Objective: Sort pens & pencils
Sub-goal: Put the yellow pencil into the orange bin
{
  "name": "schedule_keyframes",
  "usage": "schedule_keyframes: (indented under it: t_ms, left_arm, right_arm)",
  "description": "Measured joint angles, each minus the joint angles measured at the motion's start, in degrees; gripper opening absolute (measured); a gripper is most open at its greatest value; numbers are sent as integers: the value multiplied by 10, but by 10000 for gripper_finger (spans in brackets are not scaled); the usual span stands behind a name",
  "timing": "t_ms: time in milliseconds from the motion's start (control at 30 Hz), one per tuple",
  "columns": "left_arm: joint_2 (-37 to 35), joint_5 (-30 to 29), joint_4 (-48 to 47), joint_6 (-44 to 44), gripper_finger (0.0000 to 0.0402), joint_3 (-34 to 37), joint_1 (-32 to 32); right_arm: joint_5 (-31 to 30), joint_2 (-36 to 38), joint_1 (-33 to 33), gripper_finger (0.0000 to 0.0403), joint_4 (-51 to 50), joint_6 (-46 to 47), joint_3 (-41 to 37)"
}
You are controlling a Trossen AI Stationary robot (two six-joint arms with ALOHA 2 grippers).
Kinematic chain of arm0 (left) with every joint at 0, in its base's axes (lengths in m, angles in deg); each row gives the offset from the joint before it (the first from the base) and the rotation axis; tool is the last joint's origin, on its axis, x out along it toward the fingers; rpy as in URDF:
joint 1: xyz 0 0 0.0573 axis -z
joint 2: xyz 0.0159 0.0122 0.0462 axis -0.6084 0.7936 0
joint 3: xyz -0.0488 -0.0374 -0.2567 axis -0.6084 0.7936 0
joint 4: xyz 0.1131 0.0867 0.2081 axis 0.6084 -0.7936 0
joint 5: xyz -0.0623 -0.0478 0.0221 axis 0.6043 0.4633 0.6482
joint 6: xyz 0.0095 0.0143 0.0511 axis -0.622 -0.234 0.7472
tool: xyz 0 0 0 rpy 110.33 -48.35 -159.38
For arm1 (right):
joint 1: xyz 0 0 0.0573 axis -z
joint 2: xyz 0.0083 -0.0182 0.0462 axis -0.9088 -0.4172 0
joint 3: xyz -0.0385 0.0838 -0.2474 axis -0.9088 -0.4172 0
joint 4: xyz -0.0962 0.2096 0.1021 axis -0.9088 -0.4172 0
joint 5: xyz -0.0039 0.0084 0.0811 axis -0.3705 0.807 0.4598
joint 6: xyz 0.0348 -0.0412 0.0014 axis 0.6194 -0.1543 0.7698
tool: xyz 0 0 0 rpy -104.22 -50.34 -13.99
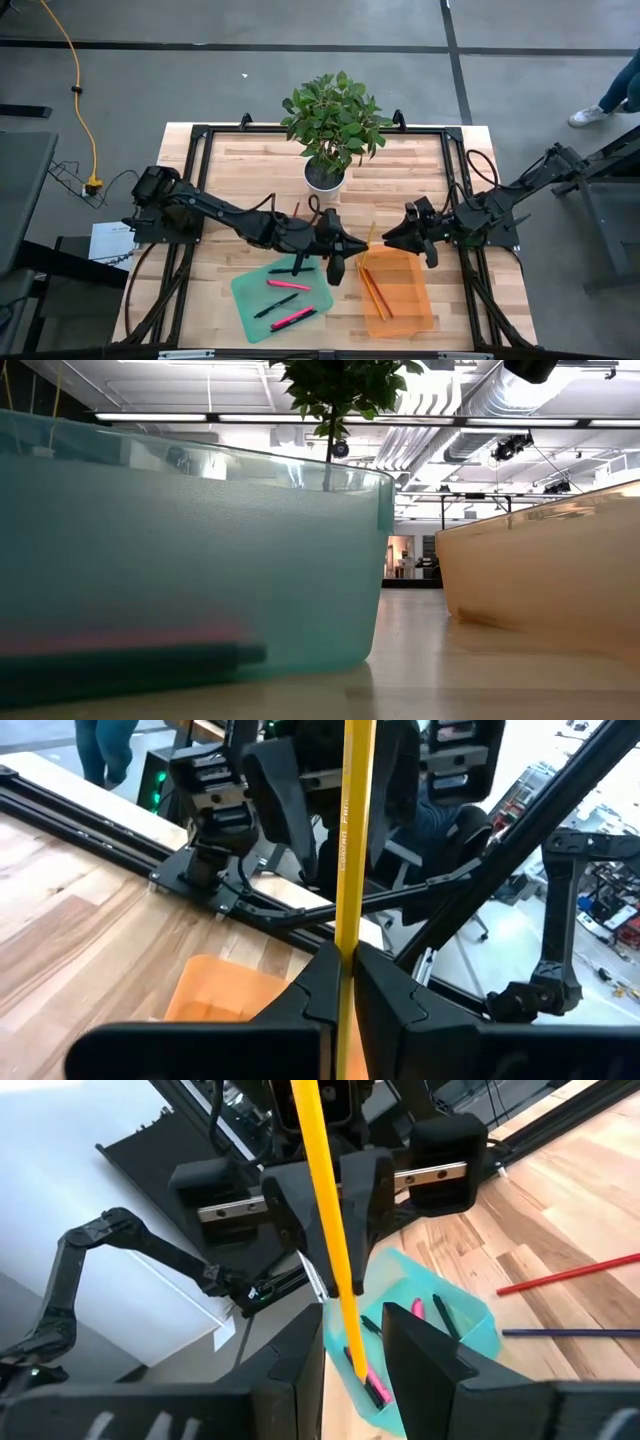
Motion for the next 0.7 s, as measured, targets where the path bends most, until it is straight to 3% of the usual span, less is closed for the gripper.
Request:
schedule_keyframes:
  t_ms: [367, 700]
  left_arm:
    - [1, 2, 1, -14, 10, 0, 0]
    - [77, 35, 25, -35, 10, -47, 1]
  right_arm:
    - [0, 0, 0, 94, 0, -11, 0]
    - [3, 0, -2, 94, -9, -6, 0]
